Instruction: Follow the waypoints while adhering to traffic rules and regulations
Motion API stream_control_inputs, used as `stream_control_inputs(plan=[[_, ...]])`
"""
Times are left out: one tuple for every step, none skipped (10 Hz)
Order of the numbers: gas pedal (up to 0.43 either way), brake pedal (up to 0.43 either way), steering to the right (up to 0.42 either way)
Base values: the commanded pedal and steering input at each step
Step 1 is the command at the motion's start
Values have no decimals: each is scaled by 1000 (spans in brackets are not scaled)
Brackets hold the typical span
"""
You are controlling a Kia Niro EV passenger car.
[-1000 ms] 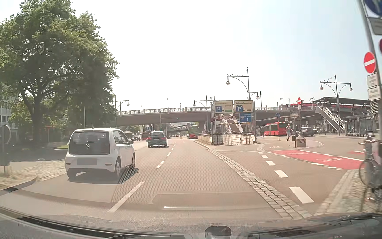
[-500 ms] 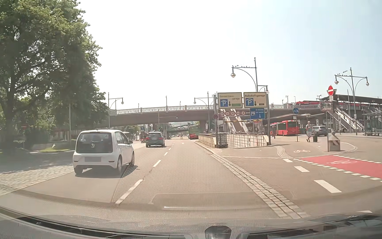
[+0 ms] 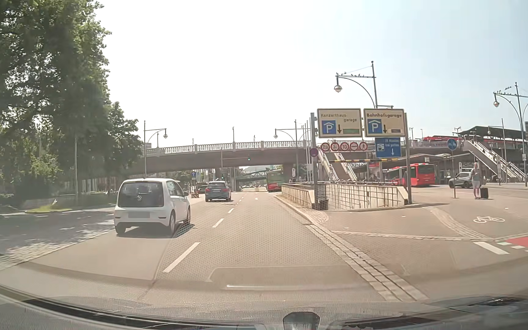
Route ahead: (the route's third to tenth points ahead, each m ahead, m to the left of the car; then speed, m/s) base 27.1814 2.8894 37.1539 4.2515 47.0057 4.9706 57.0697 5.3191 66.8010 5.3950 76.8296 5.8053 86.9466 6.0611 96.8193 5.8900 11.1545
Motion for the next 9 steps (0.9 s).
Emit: stream_control_inputs(plan=[[138, 0, -26], [138, 0, -27], [138, 0, -27], [138, 0, -26], [130, 0, -26], [130, 0, -22], [130, 0, -21], [130, 0, -19], [130, 0, -17]])
